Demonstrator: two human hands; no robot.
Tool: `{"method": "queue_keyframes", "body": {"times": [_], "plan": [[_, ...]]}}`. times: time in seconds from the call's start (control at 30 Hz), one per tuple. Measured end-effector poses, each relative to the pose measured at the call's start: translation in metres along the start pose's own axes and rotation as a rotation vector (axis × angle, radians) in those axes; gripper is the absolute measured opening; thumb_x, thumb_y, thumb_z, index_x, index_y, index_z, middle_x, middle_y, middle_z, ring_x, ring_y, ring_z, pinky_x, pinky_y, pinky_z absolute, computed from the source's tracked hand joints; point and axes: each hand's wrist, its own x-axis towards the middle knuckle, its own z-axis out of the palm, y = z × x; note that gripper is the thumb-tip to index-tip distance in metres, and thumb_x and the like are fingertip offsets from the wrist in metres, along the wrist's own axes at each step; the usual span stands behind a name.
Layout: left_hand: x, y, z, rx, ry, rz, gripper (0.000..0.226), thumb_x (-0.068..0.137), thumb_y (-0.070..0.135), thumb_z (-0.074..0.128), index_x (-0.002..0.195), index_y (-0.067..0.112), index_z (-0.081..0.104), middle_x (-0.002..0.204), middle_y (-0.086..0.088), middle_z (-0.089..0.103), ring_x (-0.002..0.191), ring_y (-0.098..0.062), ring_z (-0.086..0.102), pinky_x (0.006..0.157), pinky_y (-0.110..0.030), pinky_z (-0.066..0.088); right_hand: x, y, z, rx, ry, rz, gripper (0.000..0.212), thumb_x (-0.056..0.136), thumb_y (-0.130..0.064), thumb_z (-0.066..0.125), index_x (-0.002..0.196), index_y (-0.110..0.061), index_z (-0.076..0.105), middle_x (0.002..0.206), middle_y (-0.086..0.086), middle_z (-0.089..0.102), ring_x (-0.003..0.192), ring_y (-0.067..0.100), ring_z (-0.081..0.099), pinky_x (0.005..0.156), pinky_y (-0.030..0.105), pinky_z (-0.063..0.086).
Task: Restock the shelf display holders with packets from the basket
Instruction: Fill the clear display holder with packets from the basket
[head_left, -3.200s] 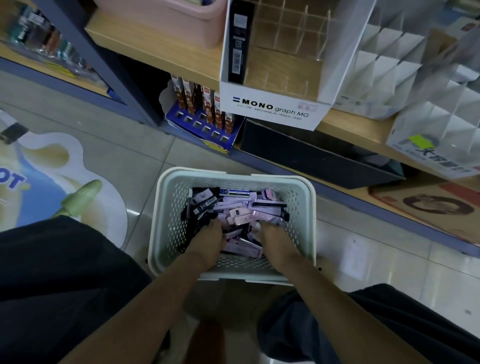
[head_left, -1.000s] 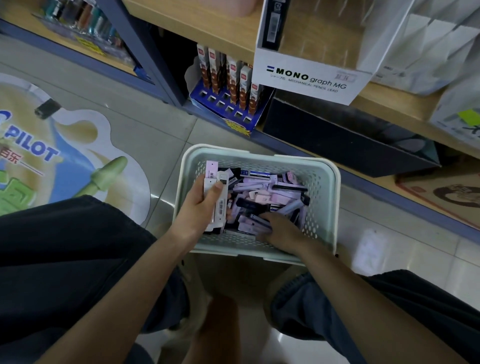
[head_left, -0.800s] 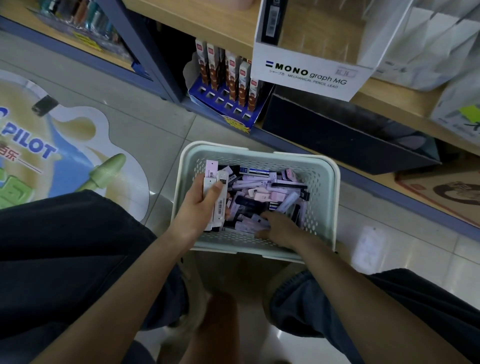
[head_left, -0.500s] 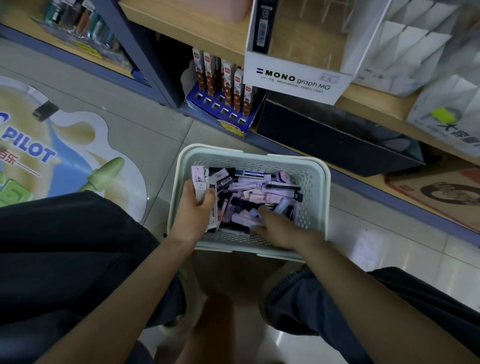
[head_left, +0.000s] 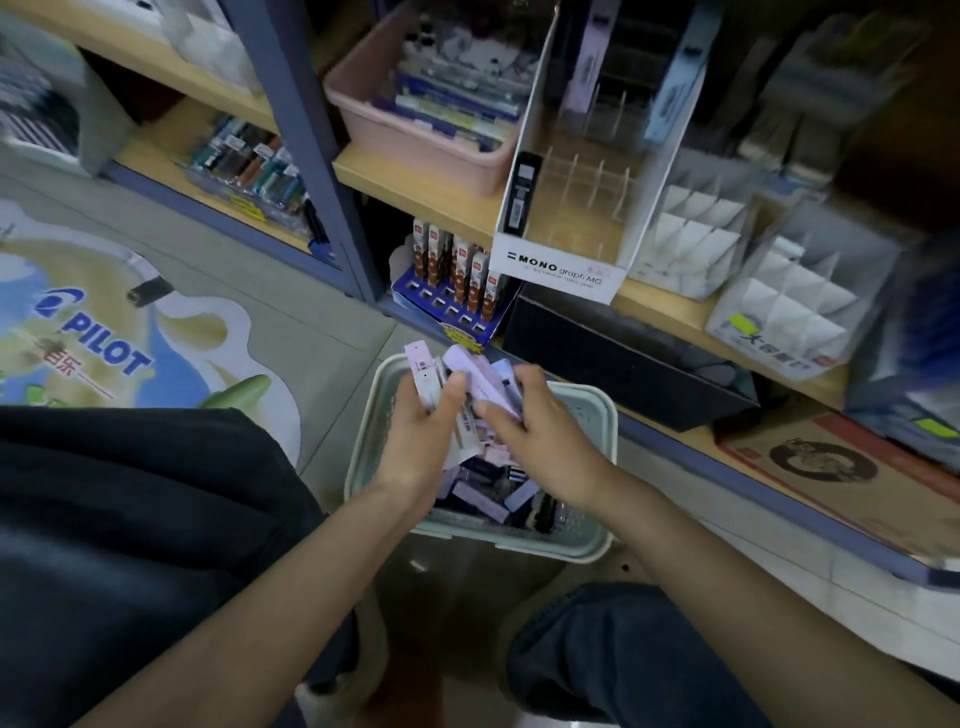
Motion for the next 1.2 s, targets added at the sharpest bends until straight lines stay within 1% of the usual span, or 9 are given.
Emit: {"method": "queue_keyframes", "body": {"times": [0.07, 0.2, 0.37, 0.5, 0.67, 0.73, 0.83, 1.0, 1.2], "plan": [[-0.007, 0.012, 0.006, -0.047, -0.013, 0.017, 0.030, 0.097, 0.021, 0.046, 0.120, 0.001, 0.051, 0.104, -0.012, 0.067, 0.083, -0.014, 0.067, 0.065, -0.024, 0.053, -0.010, -0.015, -0.003, -0.066, 0.055, -0.045, 0.027, 0.095, -0.039, 0.046, 0.110, -0.024, 0.031, 0.086, -0.014, 0.044, 0.074, 0.006, 0.049, 0.058, 0.016, 0.033], [-0.023, 0.039, 0.011, -0.043, -0.114, 0.044, 0.049, 0.086, 0.037, 0.058, 0.120, 0.004, 0.050, 0.103, -0.011, 0.068, 0.090, -0.021, 0.067, 0.079, -0.038, 0.054, -0.031, -0.039, -0.010, -0.152, 0.151, -0.085, 0.040, 0.093, -0.047, 0.044, 0.121, -0.019, 0.037, 0.100, -0.005, 0.053, 0.086, 0.017, 0.055, 0.065, 0.028, 0.041], [-0.046, 0.068, 0.012, -0.020, -0.227, 0.013, 0.056, 0.073, 0.038, 0.073, 0.116, 0.008, 0.054, 0.093, -0.008, 0.070, 0.079, -0.016, 0.069, 0.064, -0.029, 0.053, -0.054, -0.063, -0.016, -0.252, 0.201, -0.087, 0.030, 0.096, -0.040, 0.043, 0.113, -0.016, 0.038, 0.104, 0.003, 0.057, 0.088, 0.023, 0.059, 0.069, 0.036, 0.046], [-0.058, 0.081, 0.015, -0.022, -0.242, 0.062, 0.074, 0.060, 0.047, 0.081, 0.118, 0.014, 0.051, 0.103, -0.003, 0.069, 0.095, -0.015, 0.067, 0.081, -0.031, 0.052, -0.064, -0.082, -0.024, -0.413, 0.245, -0.114, 0.035, 0.097, -0.040, 0.038, 0.120, -0.013, 0.036, 0.109, 0.006, 0.056, 0.087, 0.025, 0.060, 0.068, 0.037, 0.048], [-0.062, 0.096, 0.015, -0.055, -0.189, 0.128, 0.037, 0.075, 0.025, 0.075, 0.103, 0.014, 0.054, 0.088, 0.000, 0.070, 0.078, -0.009, 0.069, 0.065, -0.021, 0.051, -0.070, -0.100, -0.025, -0.522, 0.237, -0.174, 0.037, 0.097, -0.036, 0.044, 0.124, -0.013, 0.033, 0.106, 0.002, 0.051, 0.080, 0.019, 0.057, 0.057, 0.027, 0.043], [-0.058, 0.103, 0.012, -0.109, -0.144, 0.148, 0.023, 0.081, 0.016, 0.070, 0.099, 0.011, 0.057, 0.084, -0.001, 0.069, 0.073, -0.010, 0.067, 0.057, -0.019, 0.050, -0.074, -0.108, -0.025, -0.458, 0.245, -0.186, 0.042, 0.095, -0.037, 0.049, 0.126, -0.015, 0.031, 0.101, -0.005, 0.046, 0.081, 0.014, 0.054, 0.055, 0.022, 0.039], [-0.056, 0.116, 0.010, -0.124, -0.161, 0.204, 0.009, 0.085, 0.009, 0.065, 0.090, 0.015, 0.060, 0.081, 0.001, 0.070, 0.075, -0.009, 0.068, 0.060, -0.020, 0.052, -0.072, -0.115, -0.028, -0.317, 0.245, -0.200, 0.052, 0.092, -0.037, 0.052, 0.134, -0.018, 0.029, 0.111, -0.007, 0.042, 0.095, 0.011, 0.054, 0.074, 0.026, 0.046], [-0.047, 0.137, 0.007, -0.136, -0.211, 0.277, 0.015, 0.089, 0.014, 0.060, 0.077, 0.018, 0.053, 0.062, 0.008, 0.064, 0.060, -0.004, 0.062, 0.055, -0.018, 0.051, -0.060, -0.129, -0.040, -0.116, 0.215, -0.210, 0.039, 0.095, -0.039, 0.040, 0.131, -0.023, 0.037, 0.116, -0.007, 0.045, 0.099, -0.007, 0.046, 0.081, 0.005, 0.038], [-0.021, 0.163, 0.009, -0.157, -0.283, 0.244, 0.029, 0.090, 0.028, 0.059, 0.107, 0.005, 0.056, 0.085, -0.008, 0.060, 0.079, -0.018, 0.061, 0.075, -0.035, 0.049, -0.028, -0.141, -0.048, 0.192, 0.410, -0.148, 0.028, 0.102, -0.035, 0.031, 0.085, -0.022, 0.049, 0.073, -0.003, 0.043, 0.064, 0.010, 0.039, 0.062, 0.024, 0.035]]}}
